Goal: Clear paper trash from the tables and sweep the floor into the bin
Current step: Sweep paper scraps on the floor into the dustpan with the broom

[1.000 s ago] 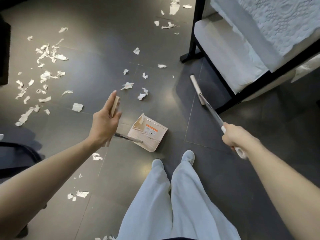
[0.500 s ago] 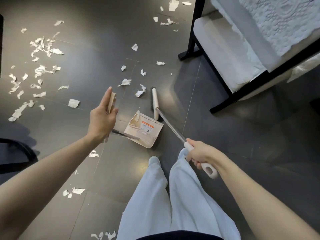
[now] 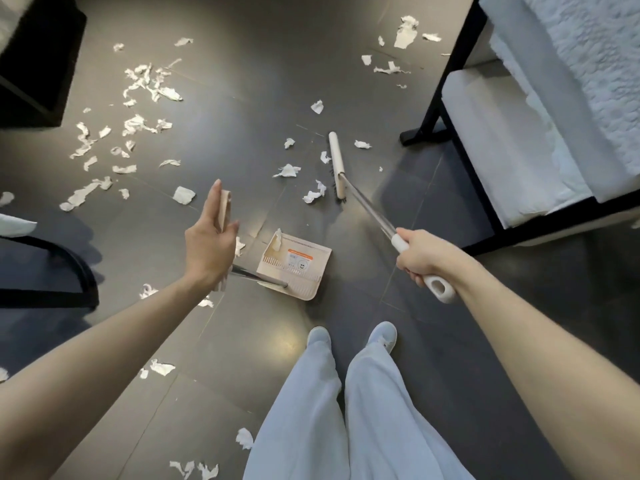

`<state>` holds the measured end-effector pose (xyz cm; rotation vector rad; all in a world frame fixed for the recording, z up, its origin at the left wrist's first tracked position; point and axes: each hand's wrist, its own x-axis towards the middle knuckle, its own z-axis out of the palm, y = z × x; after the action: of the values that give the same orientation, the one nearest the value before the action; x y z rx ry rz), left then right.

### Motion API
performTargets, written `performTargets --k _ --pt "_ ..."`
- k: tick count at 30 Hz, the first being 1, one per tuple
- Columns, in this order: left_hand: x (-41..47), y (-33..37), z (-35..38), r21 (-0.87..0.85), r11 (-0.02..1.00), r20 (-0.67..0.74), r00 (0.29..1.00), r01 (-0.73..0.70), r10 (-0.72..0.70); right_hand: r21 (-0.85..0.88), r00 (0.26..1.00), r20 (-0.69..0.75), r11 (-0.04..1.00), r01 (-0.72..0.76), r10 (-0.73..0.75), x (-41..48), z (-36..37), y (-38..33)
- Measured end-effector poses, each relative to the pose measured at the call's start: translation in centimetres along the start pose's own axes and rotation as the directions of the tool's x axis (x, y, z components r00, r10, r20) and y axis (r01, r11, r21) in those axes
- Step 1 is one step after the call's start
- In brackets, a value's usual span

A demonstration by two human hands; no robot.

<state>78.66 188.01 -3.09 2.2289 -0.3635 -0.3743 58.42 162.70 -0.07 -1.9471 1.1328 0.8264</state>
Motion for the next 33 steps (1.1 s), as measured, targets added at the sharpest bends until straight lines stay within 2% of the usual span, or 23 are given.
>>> performTargets --k 4,8,12,15,17,21,25,28,33 --pt "3.1 0.2 0.0 0.02 1.0 -0.052 0.999 0.007 -0.006 -0.188 0.999 -0.032 0.982 0.034 -0.041 4.3 -0.8 -4.0" --pt "6.0 0.5 0.1 0.022 1.0 -0.048 0.999 -0.005 0.006 -0.304 0.996 0.067 0.95 0.072 -0.054 6.0 0.4 -5.3" --pt "7.4 0.7 0.1 0.007 1.0 -0.047 0.998 -0.03 0.03 -0.316 0.975 0.221 0.944 0.089 -0.018 4.6 1.1 -4.8" --pt "8.2 0.8 -0.2 0.003 1.0 -0.046 0.999 -0.023 0.023 -0.227 0.955 0.296 0.973 0.049 0.021 2.9 -1.2 -4.2" --pt "8.6 0.8 -0.5 0.004 1.0 -0.037 0.999 -0.016 0.016 -0.167 0.956 0.293 0.984 0.054 -0.003 2.0 -3.5 -4.0" --pt "9.4 0.8 -1.0 -0.025 1.0 -0.036 0.999 -0.004 0.003 0.058 0.958 0.284 0.998 0.022 -0.038 1.3 -7.4 -3.8" --pt "12.0 1.3 -1.1 -0.048 0.998 -0.054 0.998 0.03 -0.033 0.084 0.974 0.203 0.993 0.083 -0.098 4.0 -10.8 -6.7" --pt "15.2 1.9 -0.9 -0.047 0.998 -0.09 0.995 0.046 -0.05 0.013 0.982 0.129 0.991 0.136 -0.137 8.1 -13.3 -11.2" --pt "20.8 2.6 -0.2 -0.066 0.991 -0.117 0.986 0.112 -0.12 -0.271 0.984 0.049 0.946 0.178 -0.172 17.3 -17.4 -19.4"
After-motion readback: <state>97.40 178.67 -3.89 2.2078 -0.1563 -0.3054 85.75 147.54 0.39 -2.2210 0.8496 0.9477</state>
